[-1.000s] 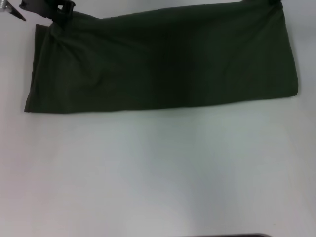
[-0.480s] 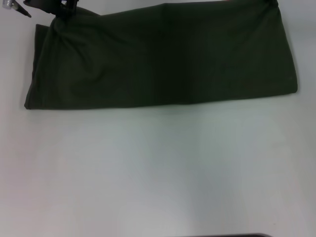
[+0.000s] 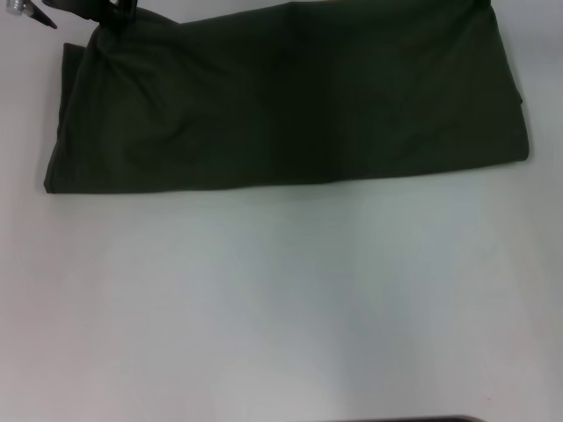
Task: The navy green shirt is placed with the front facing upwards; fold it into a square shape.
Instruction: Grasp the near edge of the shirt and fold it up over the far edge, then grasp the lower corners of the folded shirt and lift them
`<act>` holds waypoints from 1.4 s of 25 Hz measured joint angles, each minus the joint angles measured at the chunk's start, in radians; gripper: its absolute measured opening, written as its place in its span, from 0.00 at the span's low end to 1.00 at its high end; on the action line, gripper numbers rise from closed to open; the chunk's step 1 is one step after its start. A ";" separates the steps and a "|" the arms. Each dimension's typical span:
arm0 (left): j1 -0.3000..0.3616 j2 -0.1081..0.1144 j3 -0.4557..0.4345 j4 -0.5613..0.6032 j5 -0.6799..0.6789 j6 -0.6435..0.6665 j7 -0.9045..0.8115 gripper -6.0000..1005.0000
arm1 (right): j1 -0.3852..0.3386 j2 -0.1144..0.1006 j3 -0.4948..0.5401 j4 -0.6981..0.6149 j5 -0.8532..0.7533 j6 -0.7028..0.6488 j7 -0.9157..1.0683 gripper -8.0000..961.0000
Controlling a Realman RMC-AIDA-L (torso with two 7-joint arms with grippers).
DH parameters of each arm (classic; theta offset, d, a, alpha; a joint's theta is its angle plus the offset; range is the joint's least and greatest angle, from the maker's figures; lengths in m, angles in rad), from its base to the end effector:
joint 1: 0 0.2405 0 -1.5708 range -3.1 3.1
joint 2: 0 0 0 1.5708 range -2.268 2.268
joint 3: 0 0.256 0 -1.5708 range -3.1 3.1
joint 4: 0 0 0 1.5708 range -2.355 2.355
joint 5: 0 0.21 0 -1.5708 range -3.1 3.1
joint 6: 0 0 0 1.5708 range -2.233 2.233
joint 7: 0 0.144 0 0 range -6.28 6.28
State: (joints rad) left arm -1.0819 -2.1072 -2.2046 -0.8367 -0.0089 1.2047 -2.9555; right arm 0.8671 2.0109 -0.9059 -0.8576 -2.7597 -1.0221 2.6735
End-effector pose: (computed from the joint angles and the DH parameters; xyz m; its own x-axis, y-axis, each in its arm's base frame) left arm -0.1543 0.4701 0.0213 0.5106 0.8445 0.1613 0.6388 -0.2471 -0.7286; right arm 0.2174 0.4714 0.0614 0.5590 -0.7530 -0.3471 -0.7345 -0.2554 -0.6288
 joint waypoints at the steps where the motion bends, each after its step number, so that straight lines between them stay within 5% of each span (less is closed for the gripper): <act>1: 0.000 0.000 0.000 0.001 0.000 -0.002 0.000 0.03 | 0.000 0.001 -0.001 0.000 0.000 0.007 0.000 0.08; 8: 0.001 0.003 -0.025 0.015 0.001 0.004 -0.021 0.03 | 0.001 0.001 -0.006 0.006 0.000 0.026 0.000 0.15; 13: 0.005 0.004 -0.027 0.015 0.001 0.008 -0.021 0.20 | 0.013 -0.008 -0.006 0.014 -0.002 0.025 0.003 0.25; 19: 0.007 0.004 -0.028 0.002 0.011 -0.002 -0.022 0.40 | 0.023 -0.009 -0.007 0.016 -0.034 0.017 0.029 0.50; 29: 0.007 0.054 -0.153 -0.011 -0.030 -0.004 -0.014 0.63 | 0.024 -0.030 0.013 0.005 -0.029 -0.118 0.039 0.60; 35: 0.042 0.077 -0.168 -0.036 -0.178 0.019 0.032 0.75 | 0.019 -0.032 0.026 0.000 -0.029 -0.169 0.038 0.82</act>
State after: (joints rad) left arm -1.0398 -2.0298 -2.3721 -0.8724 -0.1871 1.2233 -2.9237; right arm 0.8859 1.9793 -0.8796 -0.8576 -2.7887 -1.1915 2.7116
